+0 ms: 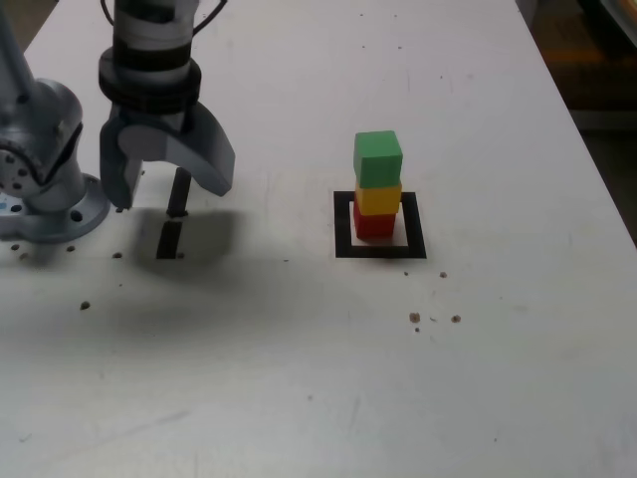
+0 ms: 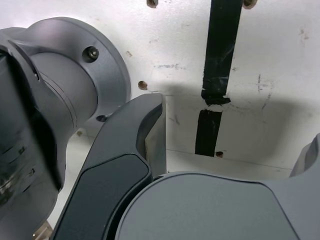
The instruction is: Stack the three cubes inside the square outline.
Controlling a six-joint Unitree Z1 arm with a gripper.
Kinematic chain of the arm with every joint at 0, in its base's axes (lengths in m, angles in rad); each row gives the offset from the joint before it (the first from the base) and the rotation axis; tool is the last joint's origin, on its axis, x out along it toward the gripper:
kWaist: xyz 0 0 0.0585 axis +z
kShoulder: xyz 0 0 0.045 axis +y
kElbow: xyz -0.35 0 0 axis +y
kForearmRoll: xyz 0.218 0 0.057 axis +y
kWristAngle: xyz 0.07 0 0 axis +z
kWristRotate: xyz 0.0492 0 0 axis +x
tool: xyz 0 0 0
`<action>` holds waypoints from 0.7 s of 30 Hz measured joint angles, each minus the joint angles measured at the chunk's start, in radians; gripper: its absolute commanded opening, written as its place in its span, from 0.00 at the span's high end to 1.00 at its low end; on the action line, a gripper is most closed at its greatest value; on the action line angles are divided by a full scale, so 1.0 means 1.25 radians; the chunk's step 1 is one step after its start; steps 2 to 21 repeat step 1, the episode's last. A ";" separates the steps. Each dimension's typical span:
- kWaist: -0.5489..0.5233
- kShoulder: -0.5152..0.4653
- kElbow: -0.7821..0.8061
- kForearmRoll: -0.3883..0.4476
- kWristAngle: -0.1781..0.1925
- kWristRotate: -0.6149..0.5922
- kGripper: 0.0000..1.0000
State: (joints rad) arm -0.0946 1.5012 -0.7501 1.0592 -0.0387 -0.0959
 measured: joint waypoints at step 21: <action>0.000 0.001 0.007 -0.005 -0.002 0.003 0.01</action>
